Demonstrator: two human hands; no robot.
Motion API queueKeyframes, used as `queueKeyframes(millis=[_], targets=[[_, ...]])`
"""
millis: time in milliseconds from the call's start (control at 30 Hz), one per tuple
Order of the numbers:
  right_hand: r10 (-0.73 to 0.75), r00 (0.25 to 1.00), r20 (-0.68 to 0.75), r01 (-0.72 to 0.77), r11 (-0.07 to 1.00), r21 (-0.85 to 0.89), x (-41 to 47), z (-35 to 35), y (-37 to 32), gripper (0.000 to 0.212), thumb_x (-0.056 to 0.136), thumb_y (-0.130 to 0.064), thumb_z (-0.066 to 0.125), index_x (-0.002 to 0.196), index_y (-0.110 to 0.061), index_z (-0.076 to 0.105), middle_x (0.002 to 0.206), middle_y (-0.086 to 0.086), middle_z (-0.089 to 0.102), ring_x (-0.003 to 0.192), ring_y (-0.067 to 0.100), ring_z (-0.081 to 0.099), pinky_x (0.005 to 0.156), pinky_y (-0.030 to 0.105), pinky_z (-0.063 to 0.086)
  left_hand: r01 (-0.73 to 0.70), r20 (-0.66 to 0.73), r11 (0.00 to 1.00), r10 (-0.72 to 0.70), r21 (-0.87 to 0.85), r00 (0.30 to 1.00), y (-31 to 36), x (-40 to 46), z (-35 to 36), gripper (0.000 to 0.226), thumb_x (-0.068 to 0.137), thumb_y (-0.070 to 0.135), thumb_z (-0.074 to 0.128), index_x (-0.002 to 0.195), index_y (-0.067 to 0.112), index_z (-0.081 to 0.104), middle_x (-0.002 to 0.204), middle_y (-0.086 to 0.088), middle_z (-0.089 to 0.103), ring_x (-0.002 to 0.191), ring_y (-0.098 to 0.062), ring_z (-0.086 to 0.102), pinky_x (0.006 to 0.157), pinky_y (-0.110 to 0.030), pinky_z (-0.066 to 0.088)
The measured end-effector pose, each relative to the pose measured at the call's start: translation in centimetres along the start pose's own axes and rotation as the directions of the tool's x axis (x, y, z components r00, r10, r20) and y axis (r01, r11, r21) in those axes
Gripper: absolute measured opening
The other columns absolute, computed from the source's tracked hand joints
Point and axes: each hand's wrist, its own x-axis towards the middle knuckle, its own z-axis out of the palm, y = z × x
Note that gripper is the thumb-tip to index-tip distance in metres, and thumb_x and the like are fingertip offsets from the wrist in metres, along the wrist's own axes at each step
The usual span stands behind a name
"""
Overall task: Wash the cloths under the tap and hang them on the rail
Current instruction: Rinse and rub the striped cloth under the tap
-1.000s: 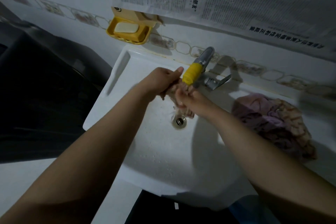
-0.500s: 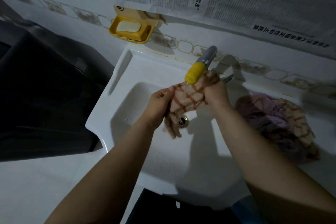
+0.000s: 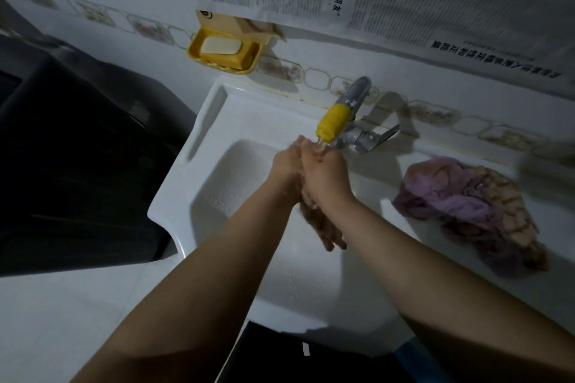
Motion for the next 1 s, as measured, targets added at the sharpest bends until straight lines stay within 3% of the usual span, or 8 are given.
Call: queueKeyframes(millis=[167, 333, 400, 567, 667, 767, 900, 1000], targets=[[0.086, 0.996, -0.028, -0.089, 0.991, -0.102, 2.8, -0.5, 0.6, 0.038, 0.094, -0.036, 0.048, 0.064, -0.013, 0.050, 0.074, 0.005, 0.059, 0.080, 0.028, 0.062, 0.073, 0.033, 0.048, -0.002, 0.065, 0.999, -0.002, 0.054, 0.998, -1.9, 1.0, 0.9, 0.037, 0.098, 0.032, 0.049, 0.106, -0.001, 0.065, 0.070, -0.004, 0.072, 0.070, -0.007, 0.069, 0.089, -0.033, 0.053], [-0.029, 1.000, -0.010, 0.028, 0.996, -0.089, 0.4, 1.2, 0.0, 0.042, 0.098, -0.043, 0.039, 0.067, -0.017, 0.049, 0.071, 0.005, 0.058, 0.073, 0.025, 0.056, 0.067, 0.030, 0.041, 0.006, -0.042, 0.992, -0.001, 0.128, 0.999, -0.4, 0.6, 0.2, 0.057, 0.087, 0.040, 0.063, 0.132, 0.009, 0.047, 0.134, -0.012, 0.052, 0.125, -0.025, 0.049, 0.105, -0.034, 0.037], [-0.034, 0.999, -0.032, 0.028, 0.987, -0.157, 0.9, 0.8, -0.1, 0.041, 0.096, -0.047, 0.039, 0.073, -0.017, 0.052, 0.077, 0.007, 0.062, 0.076, 0.026, 0.058, 0.071, 0.033, 0.046, 0.067, 0.071, 0.974, -0.052, -0.215, 0.996, -0.3, -0.2, -0.3, 0.040, 0.095, 0.040, 0.052, 0.112, 0.005, 0.060, 0.107, -0.012, 0.067, 0.106, -0.025, 0.061, 0.091, -0.034, 0.049], [0.047, 0.998, -0.033, -0.055, 0.953, -0.299, 4.5, -1.0, 1.0, 0.032, 0.097, -0.037, 0.040, 0.096, -0.011, 0.059, 0.103, 0.017, 0.066, 0.098, 0.033, 0.061, 0.080, 0.032, 0.043, -0.191, 0.126, 0.981, 0.192, -0.023, 0.973, -1.7, -1.2, -1.7, 0.056, 0.098, 0.049, 0.039, 0.095, 0.002, 0.070, 0.088, -0.018, 0.072, 0.085, -0.031, 0.070, 0.078, -0.038, 0.057], [0.236, 0.970, 0.053, -0.240, 0.967, 0.091, 5.2, -0.6, 2.1, 0.020, 0.100, -0.024, 0.042, 0.100, -0.012, 0.057, 0.093, 0.009, 0.061, 0.074, 0.021, 0.061, 0.061, 0.025, 0.041, -0.221, 0.011, 0.960, 0.222, 0.174, 0.975, -3.4, -0.2, -3.6, 0.055, 0.097, 0.055, 0.038, 0.103, 0.009, 0.068, 0.103, -0.016, 0.071, 0.092, -0.024, 0.067, 0.080, -0.037, 0.055], [0.384, 0.853, 0.352, -0.520, 0.582, 0.625, 3.7, -0.4, 3.0, 0.023, 0.099, -0.022, 0.043, 0.079, -0.013, 0.050, 0.068, 0.008, 0.050, 0.044, 0.012, 0.039, 0.035, 0.015, 0.028, 0.219, -0.035, 0.976, -0.218, 0.010, 0.975, -5.5, -0.4, -4.4, 0.069, 0.093, 0.065, 0.030, 0.122, 0.005, 0.049, 0.122, -0.008, 0.058, 0.108, -0.026, 0.057, 0.092, -0.042, 0.046], [0.145, 0.833, 0.534, -0.536, 0.455, 0.711, -0.5, -0.3, 3.7, 0.034, 0.097, -0.016, 0.038, 0.064, -0.013, 0.038, 0.057, 0.006, 0.038, 0.050, 0.014, 0.039, 0.044, 0.019, 0.027, 0.485, 0.418, 0.797, -0.327, -0.360, 0.847, -5.1, -1.5, -3.9, 0.089, 0.090, 0.072, 0.014, 0.108, -0.002, 0.059, 0.107, -0.018, 0.065, 0.105, -0.032, 0.059, 0.099, -0.047, 0.041], [0.172, 0.857, 0.486, -0.487, 0.577, 0.656, -3.2, -1.1, 4.8, 0.024, 0.092, 0.002, 0.039, 0.083, -0.009, 0.058, 0.073, 0.009, 0.066, 0.063, 0.014, 0.063, 0.059, 0.023, 0.050, 0.361, 0.264, 0.793, -0.259, -0.490, 0.929, -3.5, -0.2, -3.4, 0.058, 0.100, 0.050, 0.030, 0.098, 0.001, 0.061, 0.100, -0.020, 0.065, 0.099, -0.033, 0.060, 0.085, -0.047, 0.046]])
